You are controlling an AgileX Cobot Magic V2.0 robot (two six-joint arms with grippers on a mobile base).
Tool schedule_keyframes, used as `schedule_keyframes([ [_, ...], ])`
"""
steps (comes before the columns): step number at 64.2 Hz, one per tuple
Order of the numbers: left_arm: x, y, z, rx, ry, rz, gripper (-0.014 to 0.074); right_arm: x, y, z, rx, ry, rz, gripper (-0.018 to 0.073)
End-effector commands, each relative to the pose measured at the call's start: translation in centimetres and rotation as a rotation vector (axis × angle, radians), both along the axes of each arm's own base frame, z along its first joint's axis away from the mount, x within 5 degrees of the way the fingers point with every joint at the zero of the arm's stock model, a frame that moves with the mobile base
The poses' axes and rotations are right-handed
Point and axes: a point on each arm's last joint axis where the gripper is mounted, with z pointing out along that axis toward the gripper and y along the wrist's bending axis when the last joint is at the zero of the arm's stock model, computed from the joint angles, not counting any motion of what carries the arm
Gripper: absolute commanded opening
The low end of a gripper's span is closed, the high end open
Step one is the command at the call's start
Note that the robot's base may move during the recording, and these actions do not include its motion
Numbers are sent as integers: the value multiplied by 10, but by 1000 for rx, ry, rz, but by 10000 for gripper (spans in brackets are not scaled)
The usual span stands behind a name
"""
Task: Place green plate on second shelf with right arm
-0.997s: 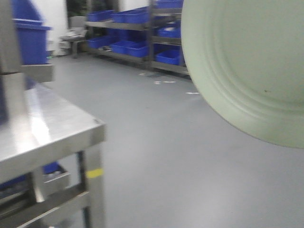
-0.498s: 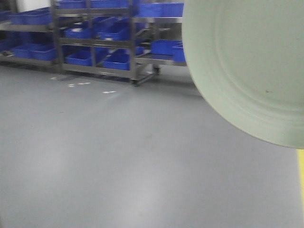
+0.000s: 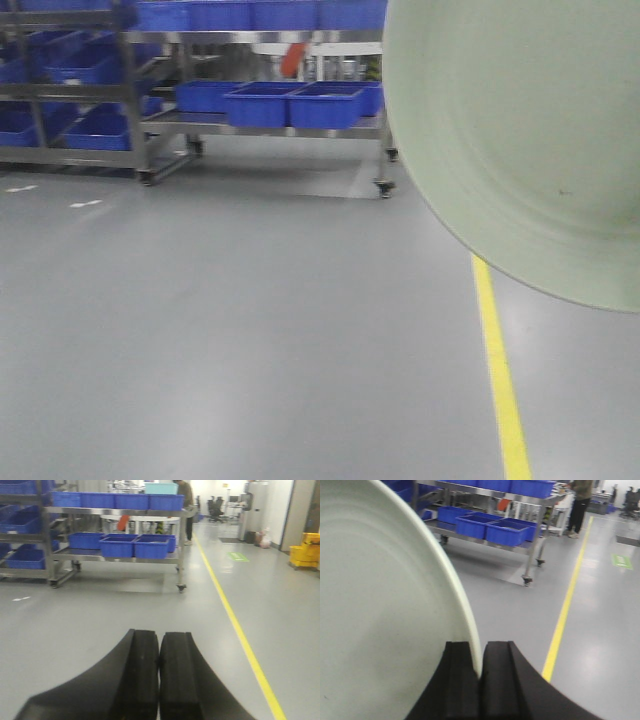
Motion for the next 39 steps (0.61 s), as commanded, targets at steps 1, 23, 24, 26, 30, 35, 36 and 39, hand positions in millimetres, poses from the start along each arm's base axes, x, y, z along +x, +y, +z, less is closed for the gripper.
schedule_keyframes([
  [1, 0, 0, -5, -29, -55, -4, 130, 0, -1, 20, 36, -129, -9, 58],
  [23, 0, 0, -5, -29, -55, -4, 130, 0, -1, 20, 36, -129, -9, 58],
  [24, 0, 0, -5, -29, -55, -4, 130, 0, -1, 20, 36, -129, -9, 58],
  [26, 0, 0, -5, -29, -55, -4, 130, 0, -1, 20, 36, -129, -9, 58],
  [30, 0, 0, -5, -29, -55, -4, 130, 0, -1, 20, 36, -129, -9, 58],
  [35, 0, 0, -5, -29, -55, -4, 130, 0, -1, 20, 36, -129, -9, 58],
  [36, 0, 0, -5, -29, -55, -4, 130, 0, -1, 20, 36, -129, -9, 58],
  [39, 0, 0, -5, -29, -55, -4, 130, 0, -1, 20, 36, -129, -9, 58],
])
